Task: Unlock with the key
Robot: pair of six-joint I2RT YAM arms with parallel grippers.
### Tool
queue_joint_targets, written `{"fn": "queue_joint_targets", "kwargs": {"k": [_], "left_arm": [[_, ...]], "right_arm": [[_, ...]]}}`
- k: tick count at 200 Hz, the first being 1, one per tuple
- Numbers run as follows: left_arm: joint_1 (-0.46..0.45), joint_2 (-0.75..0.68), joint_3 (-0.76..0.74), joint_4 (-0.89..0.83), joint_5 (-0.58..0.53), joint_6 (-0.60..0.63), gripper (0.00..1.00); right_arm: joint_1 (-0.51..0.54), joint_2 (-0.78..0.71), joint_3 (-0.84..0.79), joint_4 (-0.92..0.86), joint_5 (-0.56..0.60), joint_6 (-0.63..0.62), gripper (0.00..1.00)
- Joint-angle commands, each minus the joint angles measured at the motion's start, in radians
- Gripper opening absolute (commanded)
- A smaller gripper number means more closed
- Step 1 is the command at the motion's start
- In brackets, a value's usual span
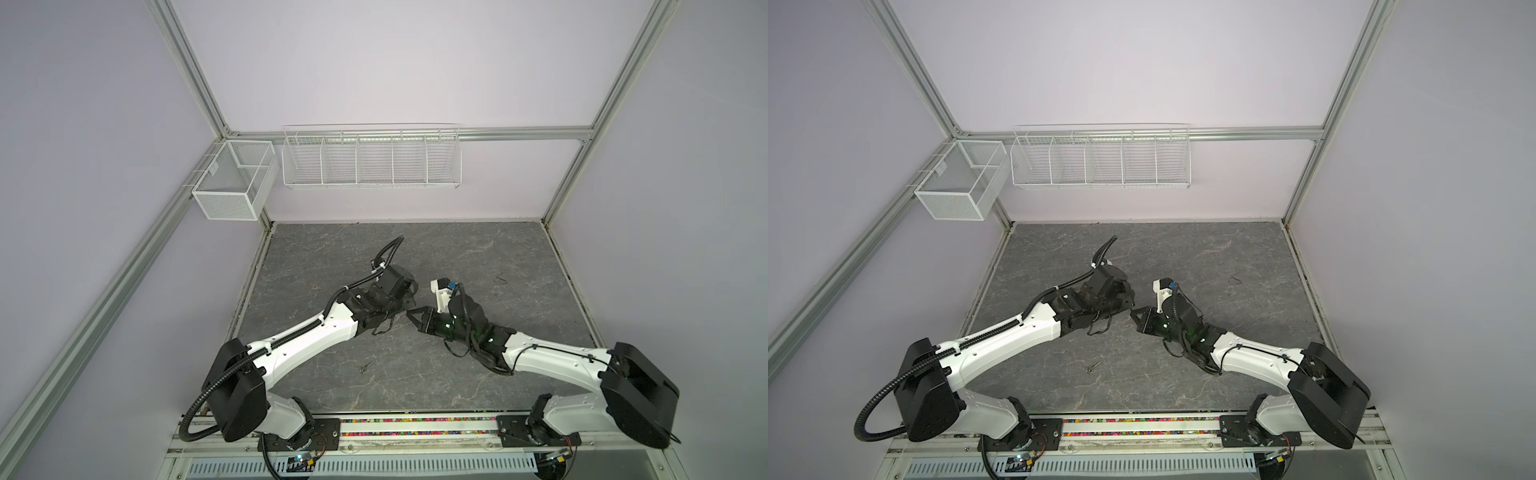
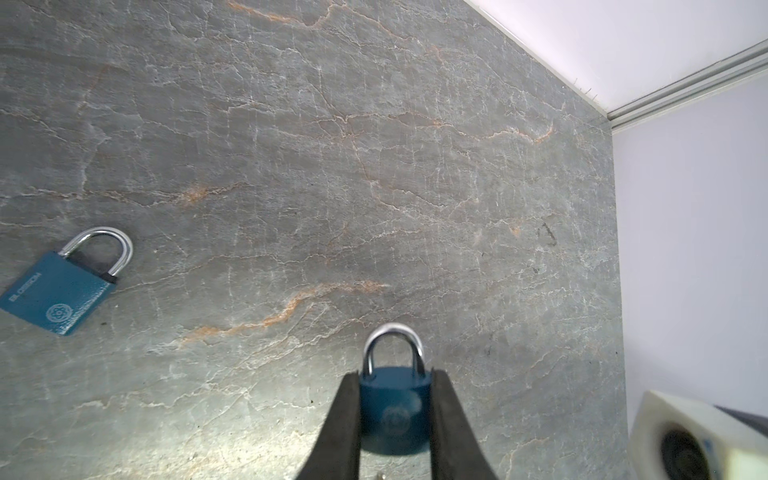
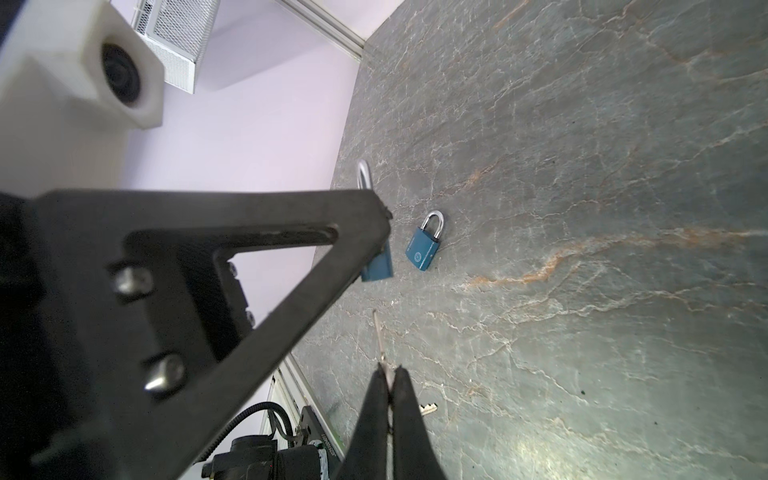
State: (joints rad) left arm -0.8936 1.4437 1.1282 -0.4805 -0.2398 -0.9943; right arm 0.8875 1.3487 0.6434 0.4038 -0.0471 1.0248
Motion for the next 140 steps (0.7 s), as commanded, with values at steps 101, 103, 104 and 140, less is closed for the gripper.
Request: {"fn": "queue_joint_targets", "kwargs": {"k": [101, 103, 104, 140], "left_arm": [[-0.014, -0.039, -0.032, 0.029, -0.023, -0.081, 0.0], [-0.014, -0.04, -0.033, 0.03, -0.022, -0.081, 0.0], [-0.013, -0.039, -0.033, 0.031, -0.02, -0.096, 0.0], [-0.016, -0.034, -0.042, 0.049, 0.011, -0.131, 0.0]], "right_arm": [[0.016, -0.04, -0.027, 0.045, 0.153, 0.065, 0.06], [0.016, -0.039, -0.026, 0.046, 0.154, 0.065, 0.06], [0.016, -0.039, -0.025, 0.047, 0.153, 0.065, 0.06], [0.019, -0.032, -0.011, 0.051, 0.16, 0.056, 0.06]]}}
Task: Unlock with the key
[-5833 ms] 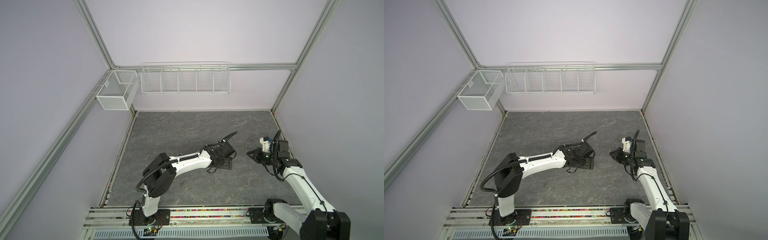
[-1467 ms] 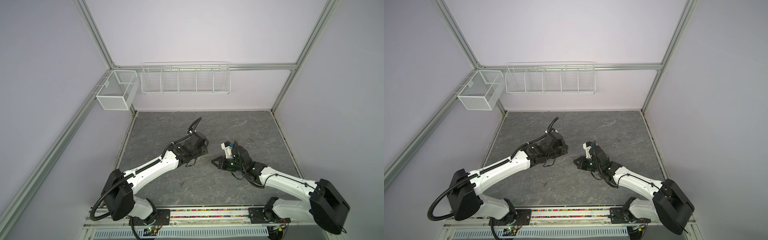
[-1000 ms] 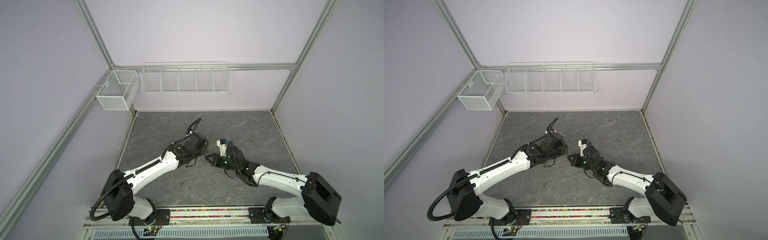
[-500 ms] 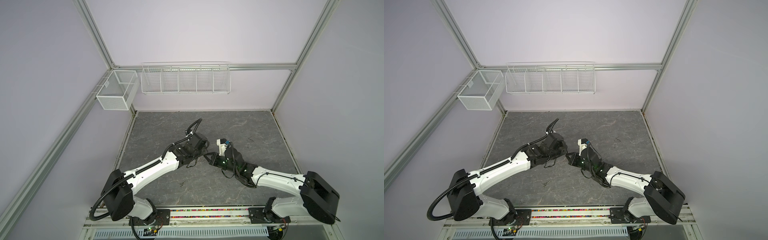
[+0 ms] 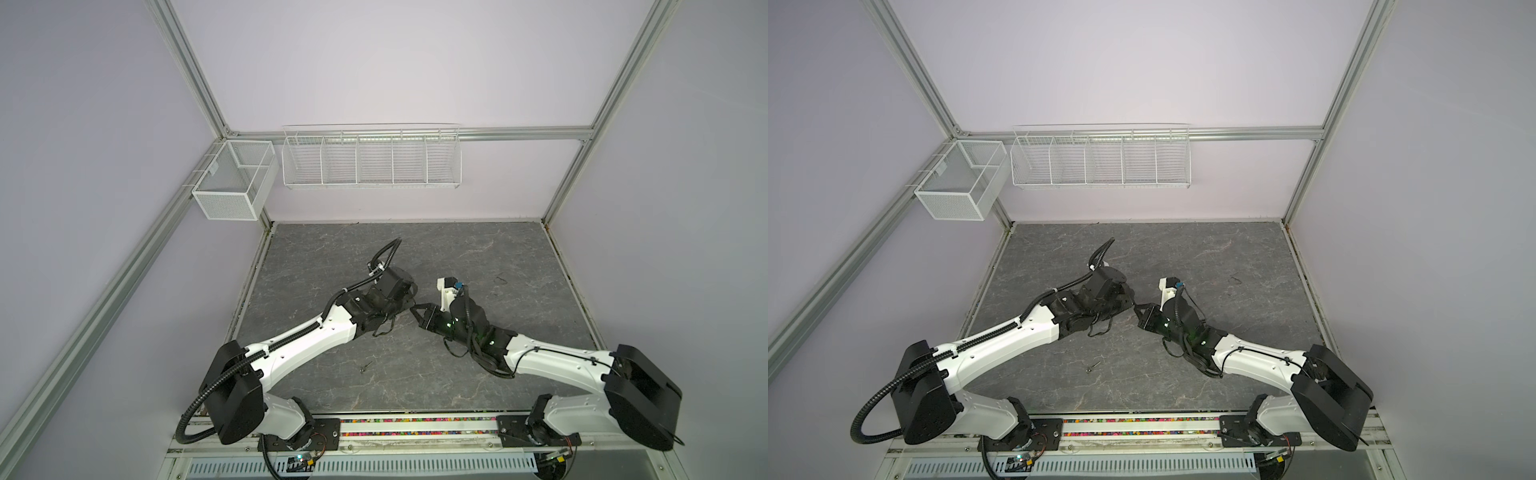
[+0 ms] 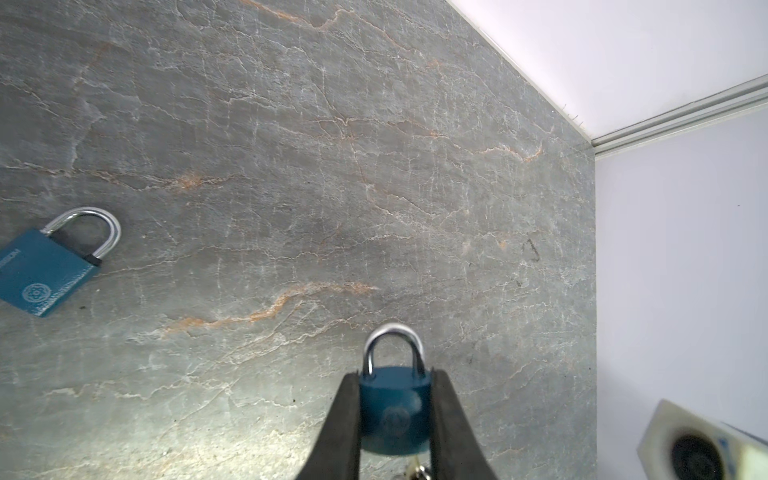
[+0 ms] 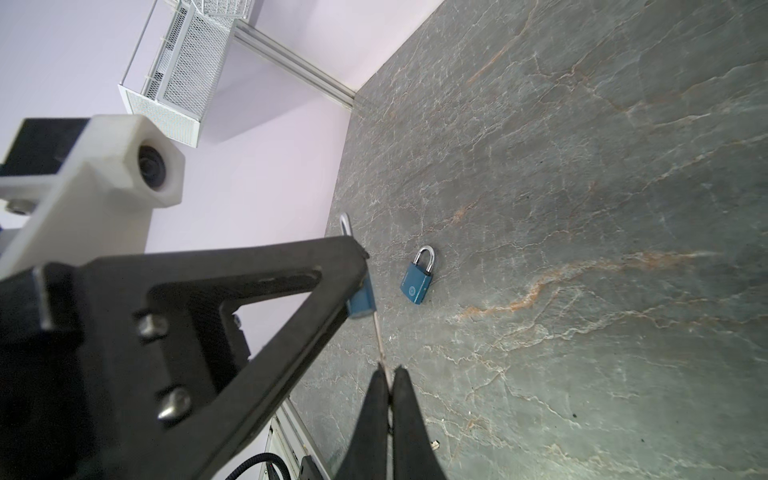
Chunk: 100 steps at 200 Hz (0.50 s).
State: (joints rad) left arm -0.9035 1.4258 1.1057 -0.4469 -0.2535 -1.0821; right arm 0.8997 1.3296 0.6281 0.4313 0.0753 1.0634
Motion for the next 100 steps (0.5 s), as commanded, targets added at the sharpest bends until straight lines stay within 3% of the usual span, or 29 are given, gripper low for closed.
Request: {"fn": "queue_joint_targets", "kwargs": {"k": [1, 100], "left_arm": [[-0.007, -0.016, -0.02, 0.016, 0.024, -0.044, 0.0], [-0.009, 0.007, -0.02, 0.039, 0.044, -0.063, 0.0]], "right_arm": [[0.006, -0.012, 0.005, 0.024, 0.039, 0.018, 0.06], [0.031, -0.009, 0.032, 0.002, 0.074, -0.023, 0.06]]}}
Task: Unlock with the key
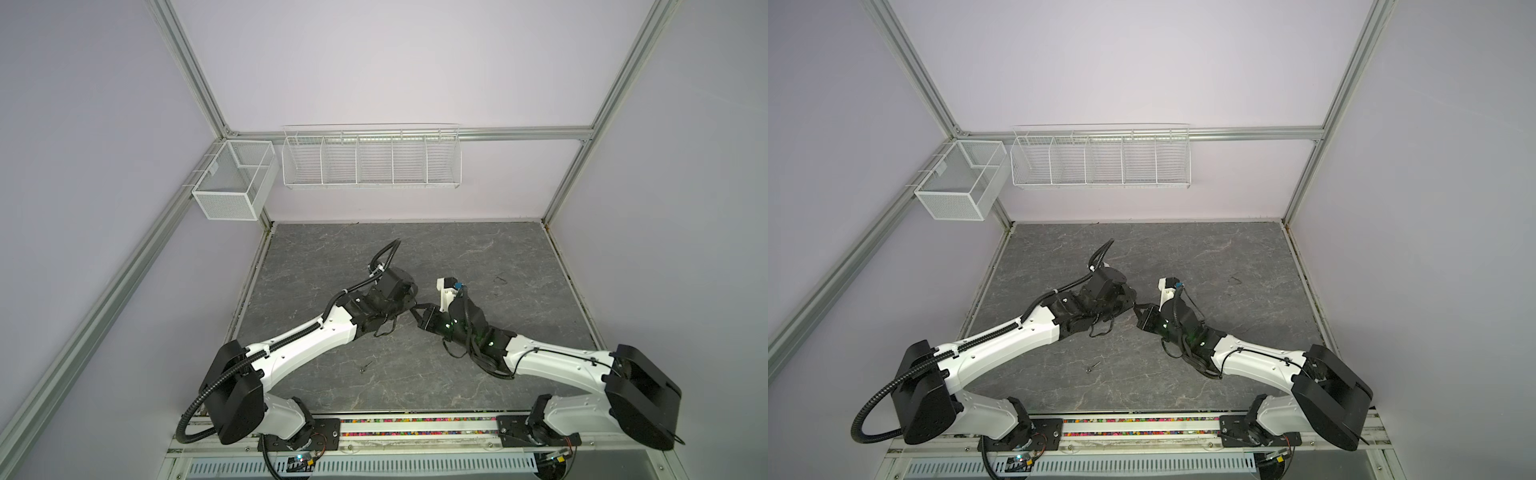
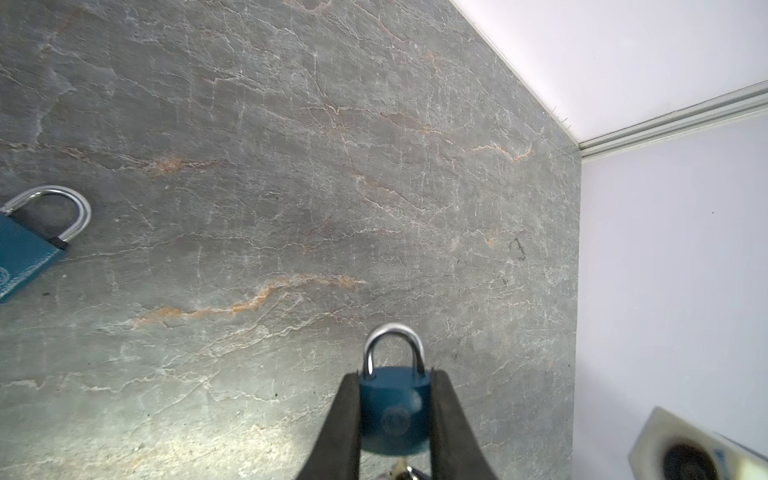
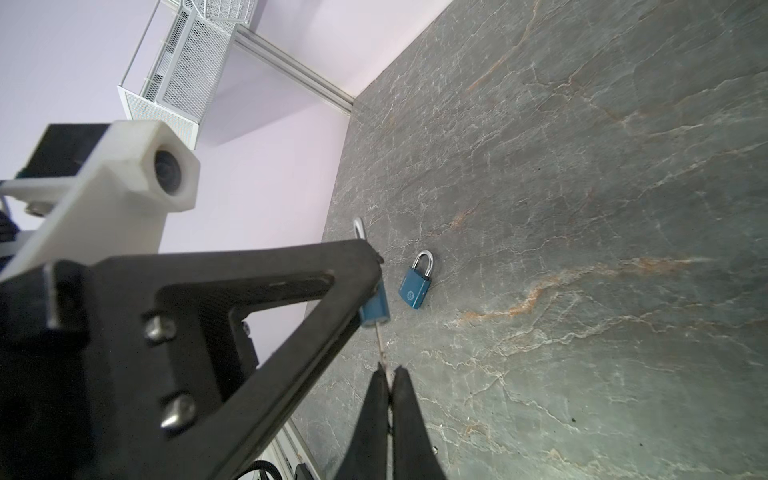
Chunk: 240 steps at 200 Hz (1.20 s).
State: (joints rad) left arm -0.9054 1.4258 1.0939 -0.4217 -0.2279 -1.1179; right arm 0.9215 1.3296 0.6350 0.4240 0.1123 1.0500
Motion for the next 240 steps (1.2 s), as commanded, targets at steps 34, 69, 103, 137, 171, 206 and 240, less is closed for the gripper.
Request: {"fn": "queue_joint_targets", "kwargs": {"k": [34, 69, 103, 137, 171, 206, 240], "left_arm": [[-0.008, -0.01, -0.026, 0.017, 0.021, -0.043, 0.0], [-0.021, -0.026, -0.046, 0.019, 0.016, -0.085, 0.0], [-0.043, -0.039, -0.058, 0.037, 0.021, -0.113, 0.0], [-0.061, -0.06, -0.062, 0.053, 0.026, -0.123, 0.0], [-0.06, -0.073, -0.053, 0.04, -0.017, -0.103, 0.0], [-0.035, -0.106, -0.063, 0.046, -0.063, -0.079, 0.0], [-0.018, -0.122, -0.044, 0.027, -0.103, -0.035, 0.0]], "right_arm": [[0.012, -0.015, 0.031, -0.034, 0.088, -0.006, 0.06], [0.02, -0.004, 0.029, -0.004, 0.124, -0.013, 0.06], [0.034, 0.025, 0.044, 0.034, 0.131, -0.051, 0.06], [0.042, 0.028, 0.054, 0.041, 0.182, -0.094, 0.06], [0.052, 0.026, 0.056, 0.063, 0.155, -0.163, 0.07], [0.068, -0.022, 0.024, 0.032, 0.176, -0.191, 0.2], [0.072, -0.036, -0.013, 0.068, 0.119, -0.2, 0.23]]}}
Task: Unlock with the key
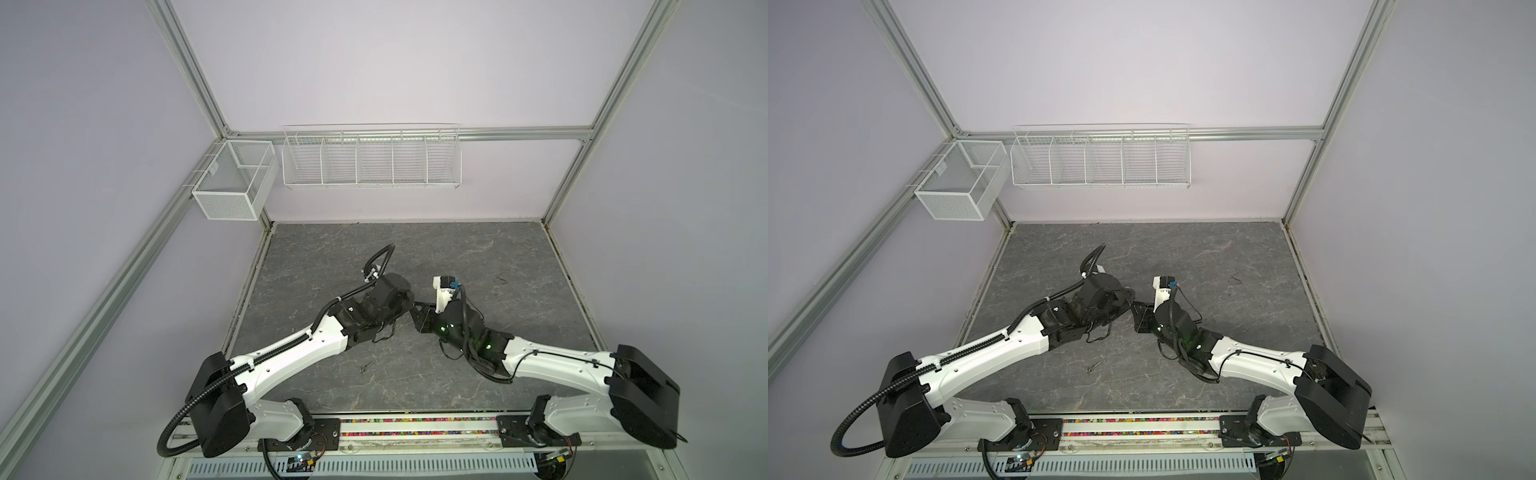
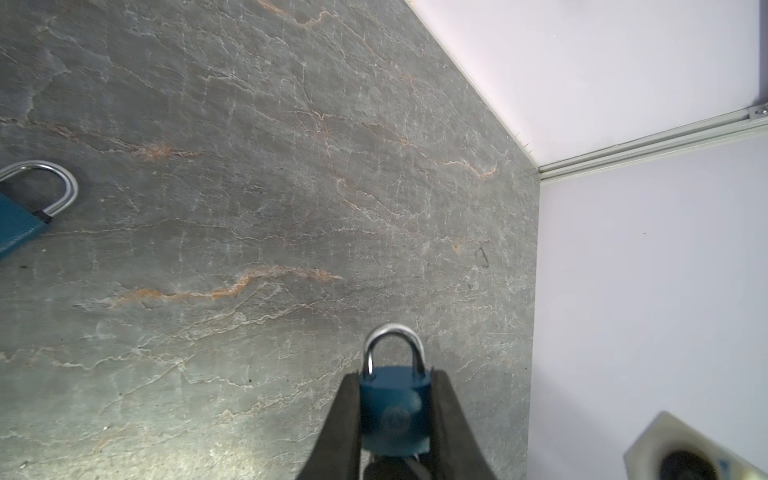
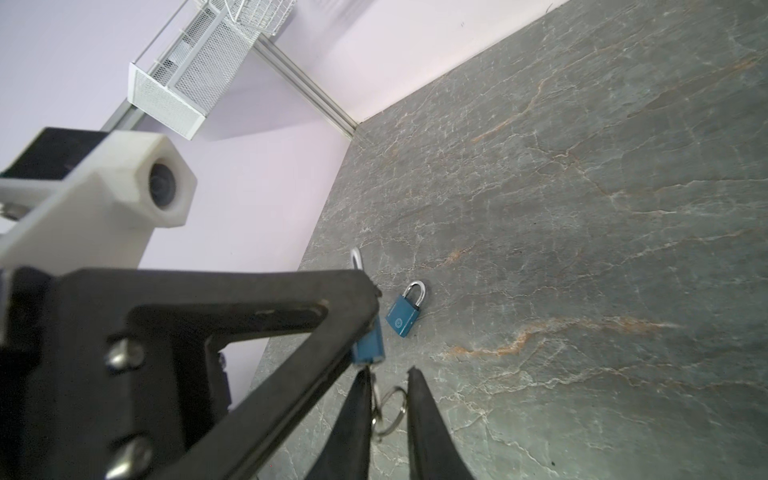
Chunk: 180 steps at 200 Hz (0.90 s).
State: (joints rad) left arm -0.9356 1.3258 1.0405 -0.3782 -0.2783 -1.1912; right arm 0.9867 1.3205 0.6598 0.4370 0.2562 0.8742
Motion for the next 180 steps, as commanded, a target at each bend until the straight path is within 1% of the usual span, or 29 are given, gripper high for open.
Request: {"fn": "queue_joint_targets", "kwargs": {"k": [1, 12, 49, 63, 79, 91, 107, 141, 180], "left_arm": [[0.013, -0.022, 0.01, -0.019, -0.053, 0.038, 0.0], [0.019, -0.024, 0.014, -0.03, -0.062, 0.04, 0.0], [0.029, -0.043, -0.005, -0.018, -0.066, 0.04, 0.0], [0.031, -0.045, -0.005, -0.017, -0.063, 0.041, 0.0], [0.029, -0.047, -0.004, -0.015, -0.061, 0.042, 0.0], [0.031, -0.046, -0.003, -0.014, -0.058, 0.045, 0.0], [0.032, -0.048, -0.004, -0.015, -0.053, 0.042, 0.0], [0.03, -0.056, -0.008, -0.01, -0.045, 0.042, 0.0], [0.03, -0.061, -0.009, -0.008, -0.034, 0.038, 0.0]], "right_arm": [[0.007, -0.027, -0.038, 0.055, -0.024, -0.024, 0.23], [0.008, -0.034, -0.054, 0.082, -0.042, -0.024, 0.25], [0.005, -0.062, -0.068, 0.126, -0.078, -0.035, 0.26], [0.005, -0.062, -0.058, 0.127, -0.083, -0.036, 0.23], [0.004, -0.05, -0.03, 0.083, -0.079, -0.034, 0.2], [0.001, -0.041, -0.028, 0.104, -0.088, -0.036, 0.19], [-0.002, -0.035, -0.019, 0.103, -0.092, -0.037, 0.15], [-0.006, -0.02, 0.0, 0.106, -0.103, -0.051, 0.13], [-0.006, -0.003, 0.01, 0.106, -0.089, -0.052, 0.1]]}}
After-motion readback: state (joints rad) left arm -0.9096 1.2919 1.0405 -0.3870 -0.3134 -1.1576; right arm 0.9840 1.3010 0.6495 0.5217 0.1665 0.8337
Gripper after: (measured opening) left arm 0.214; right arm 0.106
